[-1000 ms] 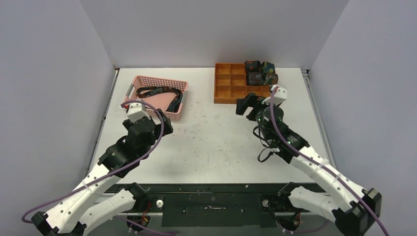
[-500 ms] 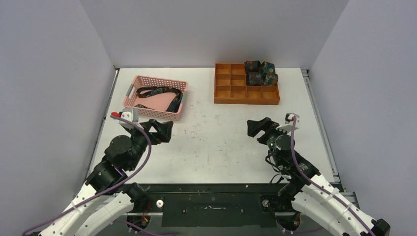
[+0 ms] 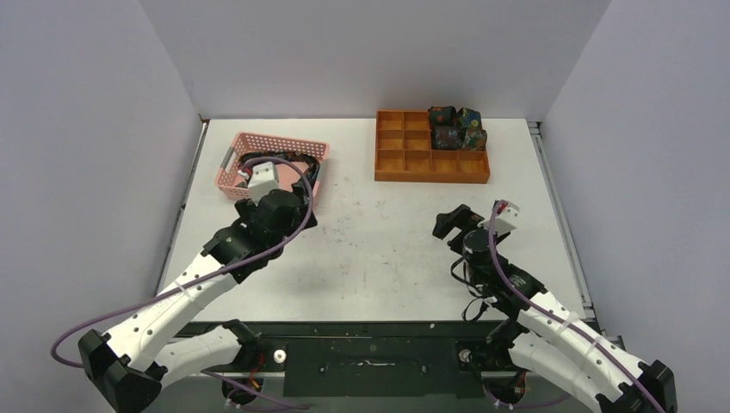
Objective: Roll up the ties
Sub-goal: Reset both arms
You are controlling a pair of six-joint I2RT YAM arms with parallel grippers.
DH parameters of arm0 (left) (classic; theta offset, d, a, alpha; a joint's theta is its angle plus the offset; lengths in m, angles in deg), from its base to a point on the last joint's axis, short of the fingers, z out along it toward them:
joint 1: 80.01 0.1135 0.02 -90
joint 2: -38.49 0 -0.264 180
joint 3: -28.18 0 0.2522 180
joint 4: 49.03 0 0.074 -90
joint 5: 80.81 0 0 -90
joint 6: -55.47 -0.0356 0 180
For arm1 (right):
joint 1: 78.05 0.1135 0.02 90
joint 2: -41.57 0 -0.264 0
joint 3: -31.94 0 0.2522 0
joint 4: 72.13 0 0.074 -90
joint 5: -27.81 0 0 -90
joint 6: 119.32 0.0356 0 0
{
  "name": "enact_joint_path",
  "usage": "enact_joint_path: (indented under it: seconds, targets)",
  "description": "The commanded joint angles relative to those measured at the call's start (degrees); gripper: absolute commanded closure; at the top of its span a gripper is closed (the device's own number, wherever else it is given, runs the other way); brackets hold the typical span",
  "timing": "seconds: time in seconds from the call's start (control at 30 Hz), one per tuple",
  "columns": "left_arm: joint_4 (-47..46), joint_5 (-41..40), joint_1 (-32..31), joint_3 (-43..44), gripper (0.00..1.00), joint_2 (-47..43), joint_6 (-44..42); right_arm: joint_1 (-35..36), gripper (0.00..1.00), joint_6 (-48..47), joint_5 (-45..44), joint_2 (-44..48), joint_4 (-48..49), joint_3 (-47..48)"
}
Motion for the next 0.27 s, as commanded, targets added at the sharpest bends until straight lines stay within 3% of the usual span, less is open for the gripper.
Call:
enact_joint_path:
  seconds: [0.0, 0.13, 0.23]
  targets:
    - [1.0, 7.3, 2.1, 0.5, 0.04, -1.7, -8.3, 0.3, 0.1, -4.0, -3.8, -1.1, 1.8, 1.8]
    - [-6.0, 21.1, 10.6, -7.7, 0.03, -8.2, -14.2, 0.3, 0.1, -7.1, -6.0, -0.8, 0.6, 1.4]
    - [-7.9, 19.1, 12.2, -8.2, 0.04, -11.2, -13.5, 0.3, 0.1, -7.7, -8.9, 1.1, -0.4, 0.6]
